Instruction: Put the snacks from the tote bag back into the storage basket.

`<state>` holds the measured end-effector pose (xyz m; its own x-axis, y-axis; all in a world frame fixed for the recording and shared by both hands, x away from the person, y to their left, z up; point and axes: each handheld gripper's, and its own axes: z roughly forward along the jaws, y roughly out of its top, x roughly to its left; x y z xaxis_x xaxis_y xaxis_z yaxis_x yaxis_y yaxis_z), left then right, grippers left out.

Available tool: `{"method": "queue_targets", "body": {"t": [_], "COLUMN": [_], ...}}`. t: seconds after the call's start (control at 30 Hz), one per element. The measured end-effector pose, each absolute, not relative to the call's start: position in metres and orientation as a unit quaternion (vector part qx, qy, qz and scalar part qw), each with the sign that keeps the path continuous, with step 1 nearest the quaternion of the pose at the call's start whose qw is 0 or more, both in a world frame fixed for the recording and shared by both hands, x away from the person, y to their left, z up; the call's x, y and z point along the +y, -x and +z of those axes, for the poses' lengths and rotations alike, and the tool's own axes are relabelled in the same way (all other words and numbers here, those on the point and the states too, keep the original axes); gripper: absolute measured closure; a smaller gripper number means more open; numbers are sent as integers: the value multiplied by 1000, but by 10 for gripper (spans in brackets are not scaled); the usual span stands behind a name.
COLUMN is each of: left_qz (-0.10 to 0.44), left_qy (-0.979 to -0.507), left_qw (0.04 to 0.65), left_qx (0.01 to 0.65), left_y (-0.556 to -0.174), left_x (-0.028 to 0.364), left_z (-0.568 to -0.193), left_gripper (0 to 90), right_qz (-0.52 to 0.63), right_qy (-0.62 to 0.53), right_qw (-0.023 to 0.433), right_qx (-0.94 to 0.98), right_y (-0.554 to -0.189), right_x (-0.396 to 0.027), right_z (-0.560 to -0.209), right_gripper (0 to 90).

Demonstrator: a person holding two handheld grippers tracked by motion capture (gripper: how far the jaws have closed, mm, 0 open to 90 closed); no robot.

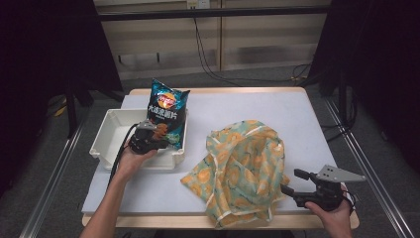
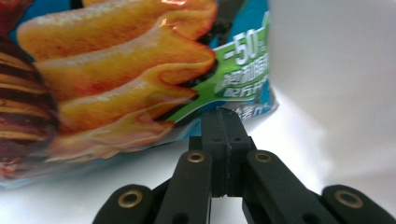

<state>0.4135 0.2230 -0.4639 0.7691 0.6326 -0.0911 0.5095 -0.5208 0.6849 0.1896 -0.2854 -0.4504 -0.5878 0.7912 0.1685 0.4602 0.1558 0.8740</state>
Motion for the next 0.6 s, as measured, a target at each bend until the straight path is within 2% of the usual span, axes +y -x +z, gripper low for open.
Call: {"method": "queue_targets", "body": {"t": [0.2, 0.33, 0.6], "left_qz": [76, 73, 75], "left_qy": [-873, -887, -892], "left_qw": [355, 348, 330], "left_qx": [325, 294, 300], "left_y": [-419, -415, -427], "left_x": [222, 211, 209], "left_z": [-463, -459, -458], "left_gripper": [900, 900, 900], "right_qz": [493, 493, 493], "right_qy": [-422, -423, -423], "right_qw": [167, 169, 169], "right_qx": [742, 741, 742], "right_y": [-190, -190, -190], "right_x": [-286, -286, -286], "right_z": [-451, -451, -451], "right_gripper": [223, 223, 223]}}
